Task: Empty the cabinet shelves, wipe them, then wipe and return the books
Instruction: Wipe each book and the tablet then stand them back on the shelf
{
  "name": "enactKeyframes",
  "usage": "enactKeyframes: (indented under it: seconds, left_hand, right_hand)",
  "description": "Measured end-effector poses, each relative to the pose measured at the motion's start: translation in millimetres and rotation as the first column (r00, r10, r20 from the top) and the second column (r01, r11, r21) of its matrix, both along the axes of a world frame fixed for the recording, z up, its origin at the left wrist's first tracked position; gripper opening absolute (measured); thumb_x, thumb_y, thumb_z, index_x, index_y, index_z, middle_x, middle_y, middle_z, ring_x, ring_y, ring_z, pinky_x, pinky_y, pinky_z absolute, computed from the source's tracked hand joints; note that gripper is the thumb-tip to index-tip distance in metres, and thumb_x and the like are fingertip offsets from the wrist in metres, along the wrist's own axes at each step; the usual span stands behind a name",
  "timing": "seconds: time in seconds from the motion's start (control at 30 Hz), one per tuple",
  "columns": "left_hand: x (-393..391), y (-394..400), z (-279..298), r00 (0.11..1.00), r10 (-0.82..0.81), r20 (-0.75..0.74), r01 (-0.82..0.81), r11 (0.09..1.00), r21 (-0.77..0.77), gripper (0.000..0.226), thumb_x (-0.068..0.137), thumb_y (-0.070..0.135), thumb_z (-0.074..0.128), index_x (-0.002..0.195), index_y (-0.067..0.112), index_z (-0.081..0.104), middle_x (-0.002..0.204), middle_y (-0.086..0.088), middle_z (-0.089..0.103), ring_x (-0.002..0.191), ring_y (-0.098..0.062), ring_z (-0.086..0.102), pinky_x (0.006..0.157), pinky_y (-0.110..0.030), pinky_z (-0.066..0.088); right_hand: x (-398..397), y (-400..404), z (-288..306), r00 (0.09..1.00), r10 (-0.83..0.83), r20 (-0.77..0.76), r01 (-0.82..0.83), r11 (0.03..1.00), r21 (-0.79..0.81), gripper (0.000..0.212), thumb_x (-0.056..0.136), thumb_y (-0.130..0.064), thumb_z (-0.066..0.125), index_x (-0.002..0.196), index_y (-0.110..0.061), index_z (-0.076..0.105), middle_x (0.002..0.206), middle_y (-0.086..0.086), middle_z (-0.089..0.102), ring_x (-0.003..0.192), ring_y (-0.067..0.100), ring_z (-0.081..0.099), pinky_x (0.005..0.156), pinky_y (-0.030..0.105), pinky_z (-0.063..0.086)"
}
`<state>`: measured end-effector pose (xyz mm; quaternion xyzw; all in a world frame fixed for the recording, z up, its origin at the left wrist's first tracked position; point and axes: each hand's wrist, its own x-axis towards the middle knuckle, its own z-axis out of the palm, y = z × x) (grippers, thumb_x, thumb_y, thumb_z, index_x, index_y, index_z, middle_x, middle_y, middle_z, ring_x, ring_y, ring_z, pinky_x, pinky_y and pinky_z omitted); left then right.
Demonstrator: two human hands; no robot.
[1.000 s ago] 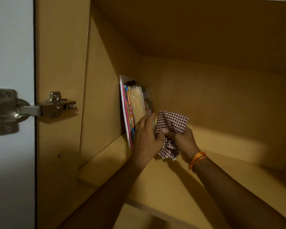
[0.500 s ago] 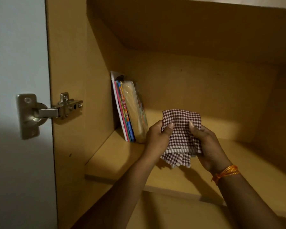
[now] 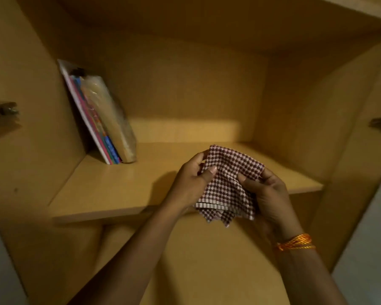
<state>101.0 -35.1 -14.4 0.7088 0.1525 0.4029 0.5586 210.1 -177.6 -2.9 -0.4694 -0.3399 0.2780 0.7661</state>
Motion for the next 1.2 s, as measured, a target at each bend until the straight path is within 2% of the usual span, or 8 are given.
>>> enactKeyframes:
  seconds: [0.13, 0.3, 0.43, 0.6, 0.73, 0.83, 0.97, 1.2]
  left_hand:
    - [10, -38, -8, 0.999, -0.045, 0.019, 0.046, 0.999, -0.008, 0.018, 0.101, 0.019, 0.060, 0.111, 0.033, 0.067, 0.109, 0.006, 0.076, 0.103, -0.015, 0.072, 0.095, -0.049, 0.057]
    - [25, -93, -16, 0.994, -0.103, 0.032, 0.104, 0.994, -0.040, 0.013, 0.102, 0.021, 0.059, 0.105, 0.029, 0.069, 0.105, 0.006, 0.076, 0.099, -0.013, 0.073, 0.090, -0.048, 0.059]
    - [36, -147, -22, 0.984, -0.173, 0.044, 0.176, 0.981, -0.084, 0.017, 0.101, 0.018, 0.058, 0.104, 0.032, 0.069, 0.102, 0.007, 0.077, 0.096, -0.011, 0.073, 0.083, -0.037, 0.060]
    - [46, -222, -48, 0.942, -0.336, 0.021, 0.333, 0.922, -0.197, 0.015, 0.100, 0.017, 0.060, 0.107, 0.028, 0.068, 0.104, 0.005, 0.077, 0.098, -0.011, 0.073, 0.080, -0.029, 0.059]
    - [49, -295, -76, 0.846, -0.529, -0.061, 0.511, 0.839, -0.190, 0.018, 0.096, 0.022, 0.067, 0.112, 0.030, 0.067, 0.108, 0.009, 0.077, 0.102, -0.010, 0.072, 0.083, -0.028, 0.060]
    - [51, -339, -97, 0.693, -0.705, -0.149, 0.679, 0.708, -0.194, 0.045, 0.085, 0.020, 0.081, 0.124, 0.033, 0.061, 0.117, 0.007, 0.074, 0.109, -0.012, 0.070, 0.092, -0.039, 0.059]
    - [48, -398, -111, 0.609, -0.782, -0.135, 0.743, 0.622, -0.246, 0.075, 0.071, 0.031, 0.088, 0.135, 0.048, 0.052, 0.121, -0.006, 0.072, 0.111, -0.024, 0.071, 0.091, -0.047, 0.059]
    - [30, -495, -131, 0.499, -0.844, -0.196, 0.799, 0.536, -0.272, 0.067, 0.091, 0.002, 0.070, 0.144, 0.035, 0.047, 0.101, -0.008, 0.077, 0.100, -0.025, 0.074, 0.089, -0.043, 0.060]
  right_hand:
    - [3, -41, -7, 0.994, -0.107, -0.006, 0.107, 0.994, 0.034, 0.036, 0.087, 0.012, 0.062, 0.121, 0.002, 0.063, 0.113, 0.016, 0.074, 0.103, 0.031, 0.072, 0.077, 0.037, 0.062]
    - [7, -91, -24, 0.973, -0.226, -0.037, 0.227, 0.973, 0.040, 0.031, 0.091, -0.001, 0.064, 0.122, -0.001, 0.064, 0.117, 0.015, 0.072, 0.109, 0.032, 0.070, 0.085, 0.042, 0.059]
    - [1, -145, -50, 0.961, -0.275, -0.027, 0.273, 0.960, -0.063, 0.029, 0.093, -0.017, 0.065, 0.121, -0.006, 0.068, 0.118, 0.015, 0.072, 0.111, 0.034, 0.069, 0.096, 0.051, 0.053]
    - [-8, -227, -81, 0.903, -0.429, 0.013, 0.427, 0.895, -0.132, 0.029, 0.095, -0.014, 0.062, 0.123, -0.005, 0.066, 0.118, 0.015, 0.072, 0.111, 0.035, 0.068, 0.094, 0.050, 0.055]
    - [-24, -316, -94, 0.810, -0.585, 0.027, 0.582, 0.800, -0.145, 0.030, 0.095, -0.004, 0.060, 0.125, -0.005, 0.064, 0.118, 0.013, 0.073, 0.110, 0.032, 0.069, 0.095, 0.051, 0.055]
    - [-41, -372, -100, 0.754, -0.656, 0.021, 0.650, 0.741, -0.167, 0.027, 0.097, -0.009, 0.059, 0.123, -0.006, 0.064, 0.115, 0.013, 0.074, 0.106, 0.031, 0.071, 0.089, 0.047, 0.058]
    - [-63, -438, -106, 0.661, -0.748, -0.060, 0.727, 0.658, -0.198, 0.024, 0.099, -0.014, 0.056, 0.119, -0.005, 0.067, 0.111, 0.015, 0.074, 0.103, 0.033, 0.072, 0.088, 0.047, 0.058]
    - [-112, -545, -127, 0.512, -0.848, -0.135, 0.824, 0.530, -0.202, 0.026, 0.100, -0.015, 0.054, 0.124, -0.012, 0.065, 0.116, 0.009, 0.074, 0.108, 0.029, 0.070, 0.093, 0.048, 0.055]
